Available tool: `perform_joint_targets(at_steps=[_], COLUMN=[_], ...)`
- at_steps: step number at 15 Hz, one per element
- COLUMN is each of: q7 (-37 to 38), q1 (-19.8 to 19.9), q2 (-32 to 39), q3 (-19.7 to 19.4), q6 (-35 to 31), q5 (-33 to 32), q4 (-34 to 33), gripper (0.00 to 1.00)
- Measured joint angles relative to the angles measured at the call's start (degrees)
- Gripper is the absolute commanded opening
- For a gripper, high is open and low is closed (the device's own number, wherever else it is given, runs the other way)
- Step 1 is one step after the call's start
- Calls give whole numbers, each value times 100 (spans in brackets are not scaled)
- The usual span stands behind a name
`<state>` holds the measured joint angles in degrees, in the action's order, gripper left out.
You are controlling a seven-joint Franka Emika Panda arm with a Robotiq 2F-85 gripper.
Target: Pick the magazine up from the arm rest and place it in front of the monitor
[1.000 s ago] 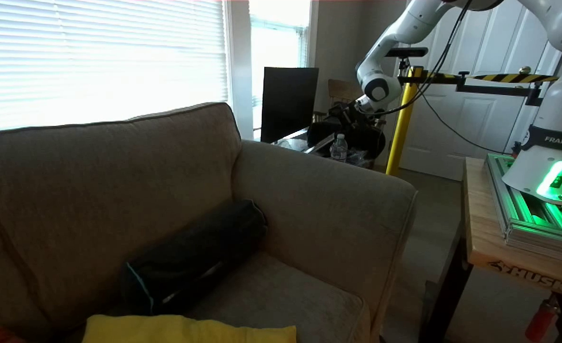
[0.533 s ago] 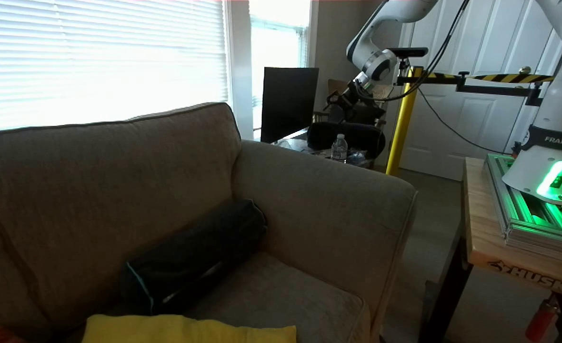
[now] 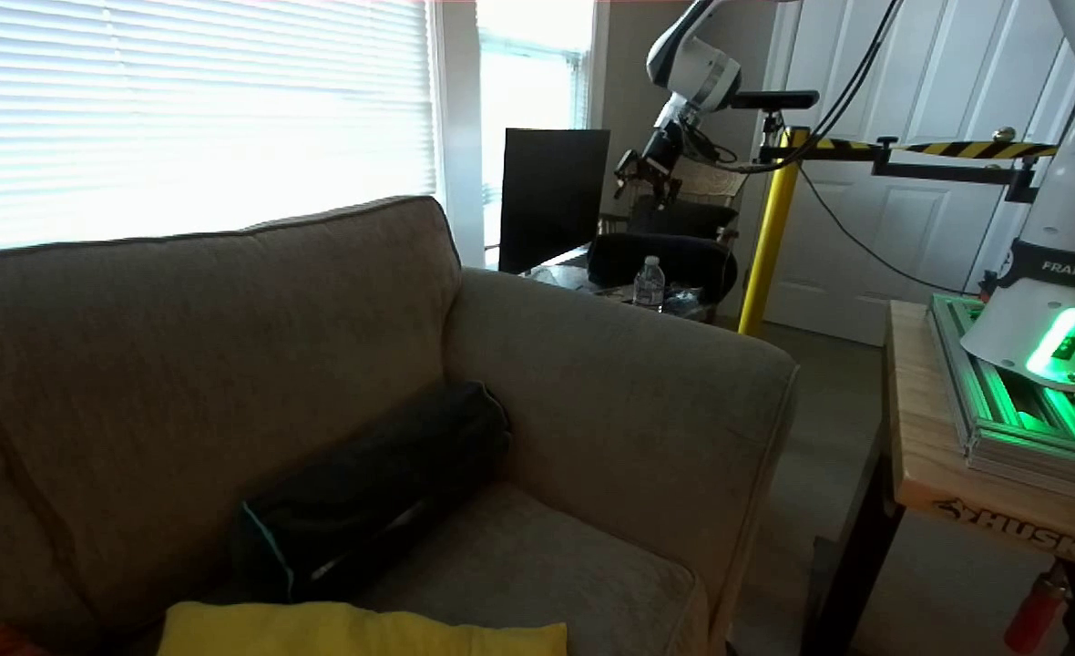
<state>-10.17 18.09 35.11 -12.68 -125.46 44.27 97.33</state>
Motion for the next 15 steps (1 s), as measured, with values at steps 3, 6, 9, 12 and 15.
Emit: perform_joint_targets(at_steps=[3, 6, 9, 12, 15], q7=[309, 655, 947, 1178, 1383], q1=[-174, -414, -789, -1207, -1602], q2=[-464, -1009, -1499, -1864, -2059], q3=[22, 93, 201, 384, 617], q6=[853, 1642, 2197, 2316, 1919], q5=[-1051, -2115, -3083, -3953, -4732], q4=[5, 6, 20, 133, 408], gripper=[100, 100, 100, 100, 100])
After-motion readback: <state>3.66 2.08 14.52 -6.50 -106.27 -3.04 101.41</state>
